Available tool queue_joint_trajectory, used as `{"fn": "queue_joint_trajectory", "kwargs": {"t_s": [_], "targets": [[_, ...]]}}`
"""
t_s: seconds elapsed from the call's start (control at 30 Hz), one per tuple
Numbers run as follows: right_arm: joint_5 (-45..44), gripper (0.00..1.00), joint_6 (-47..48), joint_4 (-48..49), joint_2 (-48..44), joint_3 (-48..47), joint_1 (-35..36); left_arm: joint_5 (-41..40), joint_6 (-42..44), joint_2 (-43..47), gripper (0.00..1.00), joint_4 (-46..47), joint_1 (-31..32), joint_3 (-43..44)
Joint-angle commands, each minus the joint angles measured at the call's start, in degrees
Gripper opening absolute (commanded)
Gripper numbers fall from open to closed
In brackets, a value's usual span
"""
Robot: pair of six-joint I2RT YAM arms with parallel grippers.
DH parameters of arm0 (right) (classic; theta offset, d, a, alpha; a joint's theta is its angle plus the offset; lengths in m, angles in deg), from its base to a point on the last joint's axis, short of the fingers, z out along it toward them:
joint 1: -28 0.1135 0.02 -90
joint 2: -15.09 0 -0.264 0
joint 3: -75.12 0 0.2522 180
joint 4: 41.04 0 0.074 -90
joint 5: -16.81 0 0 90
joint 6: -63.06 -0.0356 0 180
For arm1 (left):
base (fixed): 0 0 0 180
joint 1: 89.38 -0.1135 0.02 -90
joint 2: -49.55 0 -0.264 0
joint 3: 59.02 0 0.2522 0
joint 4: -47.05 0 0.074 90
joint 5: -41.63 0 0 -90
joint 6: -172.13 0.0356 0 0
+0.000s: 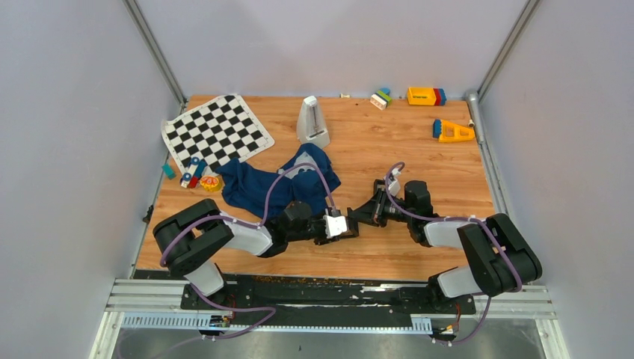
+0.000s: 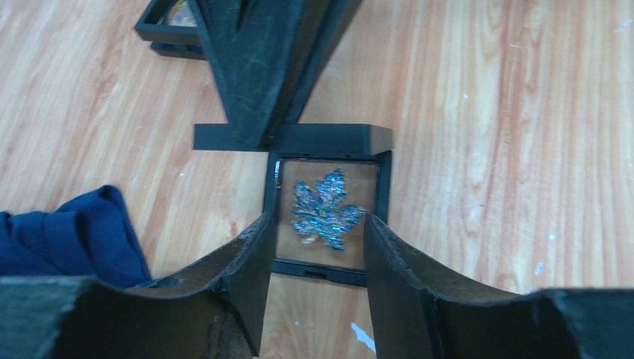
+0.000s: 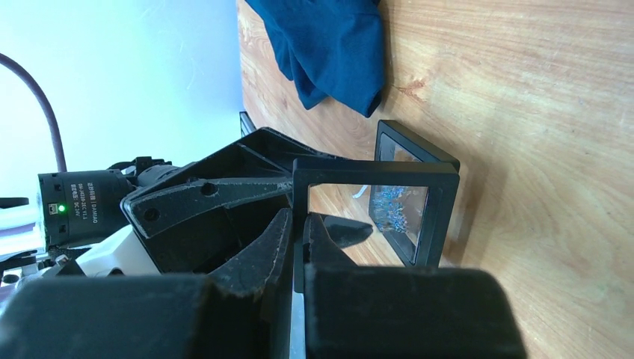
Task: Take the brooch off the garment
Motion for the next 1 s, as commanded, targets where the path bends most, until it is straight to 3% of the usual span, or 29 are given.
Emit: {"fn": "queue_joint_trajectory", "kwargs": {"t_s": [0.0, 0.17, 0.47, 0.7, 0.97], "targets": [[-1.49, 0.00, 1.73, -0.56, -0.57, -0.86, -0.29, 6.05, 0.70, 1.71, 0.57, -2.08, 0.38, 1.65], [-3.19, 0.00, 3.32, -4.21, -2.06, -1.20, -0.39, 9.29, -0.27, 2.82, 0.60, -4.36, 0.42, 2.21], [-10.77, 0.00, 9.99, -20.58, -7.06, -5.11, -0.51, 4.52, -5.33, 7.98, 0.70, -2.57, -0.68, -0.02], [-22.58, 0.04, 14.05, -34.85, -14.32, -6.86, -0.57, 5.50, -16.03, 9.11, 0.67, -4.82, -6.54, 2.09], [-36.79, 0.09, 14.42, -48.99, -19.49, -9.09, -0.56, 0.24, -17.76, 11.56, 0.69, -10.21, -8.31, 3.14]]}}
